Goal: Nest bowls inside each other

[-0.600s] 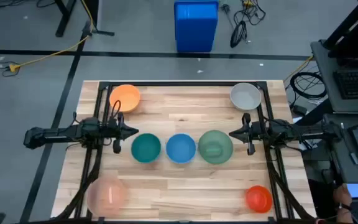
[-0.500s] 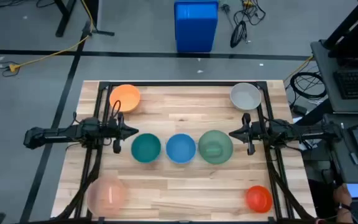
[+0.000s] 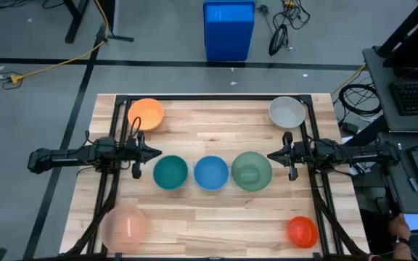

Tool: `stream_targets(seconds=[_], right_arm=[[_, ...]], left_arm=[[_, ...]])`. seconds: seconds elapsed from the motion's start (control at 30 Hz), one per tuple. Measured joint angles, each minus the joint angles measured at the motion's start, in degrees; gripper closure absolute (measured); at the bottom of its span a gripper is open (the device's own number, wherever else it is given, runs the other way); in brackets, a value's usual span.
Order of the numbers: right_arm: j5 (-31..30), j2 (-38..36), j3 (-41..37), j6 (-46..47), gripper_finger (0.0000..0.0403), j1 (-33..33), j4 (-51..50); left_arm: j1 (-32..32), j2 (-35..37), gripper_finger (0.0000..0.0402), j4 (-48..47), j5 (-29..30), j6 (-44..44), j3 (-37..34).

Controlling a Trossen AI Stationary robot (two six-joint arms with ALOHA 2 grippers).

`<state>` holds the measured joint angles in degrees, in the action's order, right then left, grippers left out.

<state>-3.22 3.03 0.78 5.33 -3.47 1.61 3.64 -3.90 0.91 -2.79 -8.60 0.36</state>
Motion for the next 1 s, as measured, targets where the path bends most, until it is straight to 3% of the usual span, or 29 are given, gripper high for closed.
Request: stream_targets(seconds=[0.87, 1.0], right_arm=[[0.00, 0.00, 0.00, 0.05, 0.0403, -0.01, -0.11], [-0.02, -0.02, 0.00, 3.45, 0.0403, -0.01, 0.70]], left_arm=[[-0.02, 0.00, 0.0402, 0.04, 0.00, -1.30, 0.02], [-0.02, 0.02, 0.0402, 0.04, 0.00, -2.98, 0.02]])
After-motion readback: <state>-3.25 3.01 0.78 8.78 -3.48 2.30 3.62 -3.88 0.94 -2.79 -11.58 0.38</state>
